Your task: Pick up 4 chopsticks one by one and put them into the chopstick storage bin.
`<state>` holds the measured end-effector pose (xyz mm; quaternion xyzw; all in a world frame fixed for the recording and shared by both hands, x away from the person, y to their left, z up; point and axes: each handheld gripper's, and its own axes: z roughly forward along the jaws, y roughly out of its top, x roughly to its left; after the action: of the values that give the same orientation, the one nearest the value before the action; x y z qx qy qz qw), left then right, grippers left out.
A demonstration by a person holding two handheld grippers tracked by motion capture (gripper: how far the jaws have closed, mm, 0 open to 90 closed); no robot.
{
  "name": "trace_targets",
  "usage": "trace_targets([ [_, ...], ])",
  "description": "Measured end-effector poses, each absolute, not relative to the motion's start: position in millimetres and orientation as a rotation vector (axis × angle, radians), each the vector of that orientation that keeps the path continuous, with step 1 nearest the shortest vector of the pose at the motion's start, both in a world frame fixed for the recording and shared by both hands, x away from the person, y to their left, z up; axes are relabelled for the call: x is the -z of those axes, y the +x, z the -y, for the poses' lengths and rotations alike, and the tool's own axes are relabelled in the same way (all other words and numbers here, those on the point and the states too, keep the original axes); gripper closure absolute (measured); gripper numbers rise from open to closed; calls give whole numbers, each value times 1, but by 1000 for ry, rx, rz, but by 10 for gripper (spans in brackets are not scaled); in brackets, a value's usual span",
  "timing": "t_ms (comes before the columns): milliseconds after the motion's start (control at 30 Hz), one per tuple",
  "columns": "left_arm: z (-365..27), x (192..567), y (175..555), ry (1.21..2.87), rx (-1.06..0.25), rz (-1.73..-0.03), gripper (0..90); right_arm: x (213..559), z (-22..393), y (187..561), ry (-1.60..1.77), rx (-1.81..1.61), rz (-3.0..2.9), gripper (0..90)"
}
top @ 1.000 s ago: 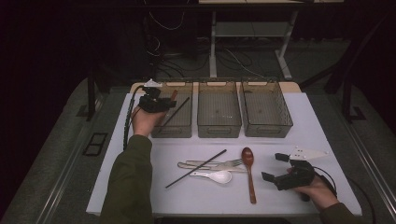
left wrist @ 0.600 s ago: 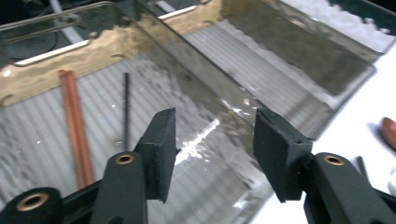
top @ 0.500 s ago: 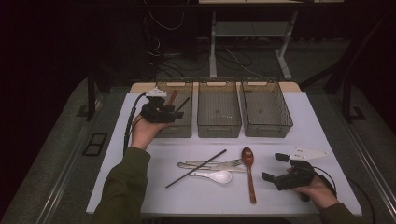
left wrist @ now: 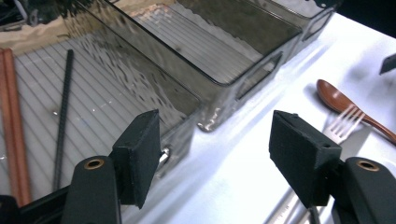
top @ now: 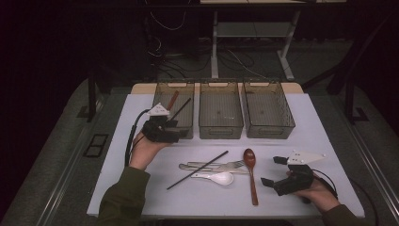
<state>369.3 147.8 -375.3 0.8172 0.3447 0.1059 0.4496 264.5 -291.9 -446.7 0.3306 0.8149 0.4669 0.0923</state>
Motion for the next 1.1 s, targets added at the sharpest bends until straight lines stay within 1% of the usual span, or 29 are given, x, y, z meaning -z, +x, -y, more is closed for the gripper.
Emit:
trace_targets([
  [367,-139,392,340,2038,-266,-841,267,446,293,265,1011,-1395,-2404,7],
  [733,-131,407,312,2045,-264,-800,262,446,294,266,1027,-1388,-2395,7],
  [867,-127,414,303,2055,-270,-789,293,446,294,265,1024,-1386,-2392,7],
  [967,-123,420,298,2061,-250,-776,346,446,294,265,1027,-1383,-2389,7],
  [1100,-116,424,297,2101,-260,-749,416,446,293,265,1028,-1376,-2387,7],
])
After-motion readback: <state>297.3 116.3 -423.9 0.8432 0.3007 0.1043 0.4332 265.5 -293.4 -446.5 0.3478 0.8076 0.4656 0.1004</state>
